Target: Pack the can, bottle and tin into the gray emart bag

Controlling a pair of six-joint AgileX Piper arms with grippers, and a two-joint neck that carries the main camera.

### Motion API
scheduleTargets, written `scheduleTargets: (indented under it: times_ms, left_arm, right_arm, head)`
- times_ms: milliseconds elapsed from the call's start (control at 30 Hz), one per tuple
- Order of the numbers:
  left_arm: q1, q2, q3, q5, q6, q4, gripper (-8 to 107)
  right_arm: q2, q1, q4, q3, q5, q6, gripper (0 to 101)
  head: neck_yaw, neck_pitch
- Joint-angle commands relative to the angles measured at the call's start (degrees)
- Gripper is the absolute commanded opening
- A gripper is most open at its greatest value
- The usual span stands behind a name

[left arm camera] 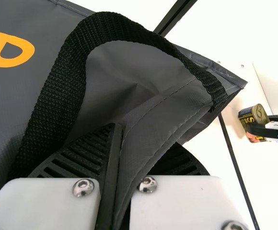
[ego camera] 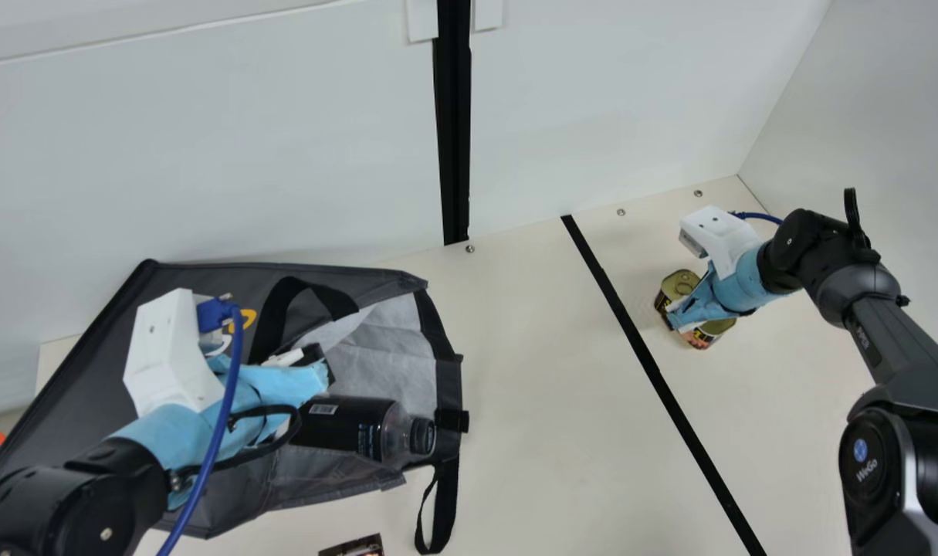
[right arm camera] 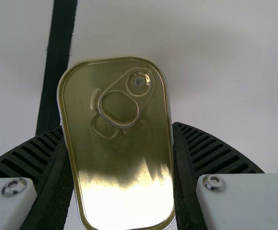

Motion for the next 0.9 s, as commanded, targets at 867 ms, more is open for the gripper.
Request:
scheduleTargets:
  times_ms: [867]
  left_arm:
    - [0.00,0.00,0.00,0.00,0.00,0.00,10]
  right_arm:
    - [-9.83,6.24,2.35,6.82,0.27,-4.20,0]
  head:
    - [-0.14,-1.30]
